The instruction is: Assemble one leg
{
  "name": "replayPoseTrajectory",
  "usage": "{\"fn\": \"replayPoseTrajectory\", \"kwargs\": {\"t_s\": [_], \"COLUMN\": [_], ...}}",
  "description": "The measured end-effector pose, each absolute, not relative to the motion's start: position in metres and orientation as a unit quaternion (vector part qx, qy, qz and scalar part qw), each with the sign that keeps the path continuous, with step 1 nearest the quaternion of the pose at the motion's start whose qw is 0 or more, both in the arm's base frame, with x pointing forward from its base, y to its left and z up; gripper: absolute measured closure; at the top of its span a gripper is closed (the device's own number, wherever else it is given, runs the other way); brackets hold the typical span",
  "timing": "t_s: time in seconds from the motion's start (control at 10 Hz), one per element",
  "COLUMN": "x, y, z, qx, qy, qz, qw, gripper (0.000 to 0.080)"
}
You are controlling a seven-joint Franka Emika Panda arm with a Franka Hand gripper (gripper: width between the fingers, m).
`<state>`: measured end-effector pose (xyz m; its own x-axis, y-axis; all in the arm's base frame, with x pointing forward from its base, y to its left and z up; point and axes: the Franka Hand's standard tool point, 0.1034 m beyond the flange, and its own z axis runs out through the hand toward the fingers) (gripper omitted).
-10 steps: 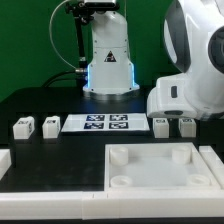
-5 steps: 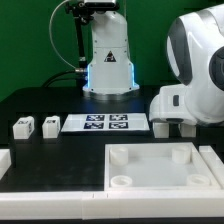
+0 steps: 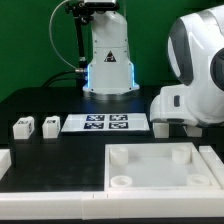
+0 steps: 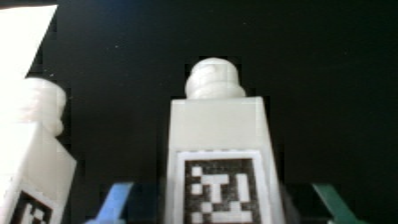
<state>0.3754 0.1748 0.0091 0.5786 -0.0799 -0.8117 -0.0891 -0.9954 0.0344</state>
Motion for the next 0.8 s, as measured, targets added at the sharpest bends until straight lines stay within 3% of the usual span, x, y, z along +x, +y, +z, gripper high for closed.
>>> {"fn": "replayPoseTrajectory", "kwargs": {"t_s": [0.4,0.6,0.8], "x": [0.377,0.416,0.434], "y": [0.174,0.161,0.151], "z": [0.01,0.052,0.094], "qx": [-0.889,-0.895,-0.906], "qy": [0.046,0.015,0.013], "qz": [0.456,0.445,0.423], "qw": [0.006,0.021,0.024], "gripper": [0.0509,0.0509,0.0508]}}
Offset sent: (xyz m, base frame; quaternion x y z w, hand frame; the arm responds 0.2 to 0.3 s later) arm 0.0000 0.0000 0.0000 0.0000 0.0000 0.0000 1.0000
